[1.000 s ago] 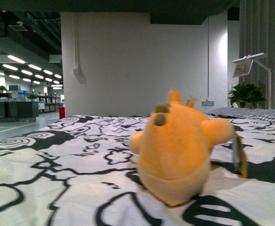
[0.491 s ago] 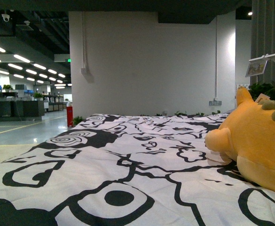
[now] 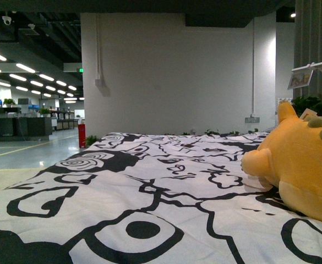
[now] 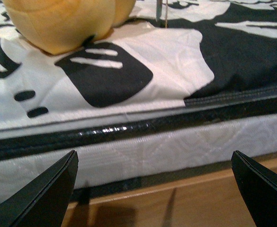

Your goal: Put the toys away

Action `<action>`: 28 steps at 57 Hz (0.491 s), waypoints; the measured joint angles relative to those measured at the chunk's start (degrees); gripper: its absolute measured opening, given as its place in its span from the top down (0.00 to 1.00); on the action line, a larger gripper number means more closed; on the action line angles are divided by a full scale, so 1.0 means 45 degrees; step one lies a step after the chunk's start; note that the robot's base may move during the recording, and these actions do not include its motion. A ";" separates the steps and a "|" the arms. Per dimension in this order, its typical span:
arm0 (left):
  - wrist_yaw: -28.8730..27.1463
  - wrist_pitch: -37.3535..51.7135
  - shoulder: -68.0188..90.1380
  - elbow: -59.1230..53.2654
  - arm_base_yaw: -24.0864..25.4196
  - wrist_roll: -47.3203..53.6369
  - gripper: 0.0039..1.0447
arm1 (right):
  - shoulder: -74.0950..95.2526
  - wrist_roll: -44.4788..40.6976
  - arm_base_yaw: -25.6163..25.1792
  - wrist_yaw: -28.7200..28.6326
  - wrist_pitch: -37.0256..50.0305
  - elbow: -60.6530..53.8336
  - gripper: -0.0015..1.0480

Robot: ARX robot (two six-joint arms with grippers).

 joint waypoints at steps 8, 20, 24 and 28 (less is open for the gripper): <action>0.0000 0.0000 0.0000 0.0000 0.0000 0.0000 0.06 | 0.1603 0.0160 -0.0457 -0.1083 0.1676 0.0646 0.06; 0.0000 0.0000 0.0000 0.0000 0.0000 0.0000 0.06 | 0.4158 0.0617 -0.1724 -0.3604 0.4153 0.1360 0.06; 0.0000 0.0000 0.0005 0.0000 0.0000 0.0000 0.06 | 0.4949 0.0709 -0.2006 -0.4187 0.4813 0.1603 0.06; 0.0005 0.0000 0.0000 0.0000 -0.0005 0.0005 0.06 | 0.5892 0.0733 -0.2123 -0.4464 0.5625 0.1982 0.06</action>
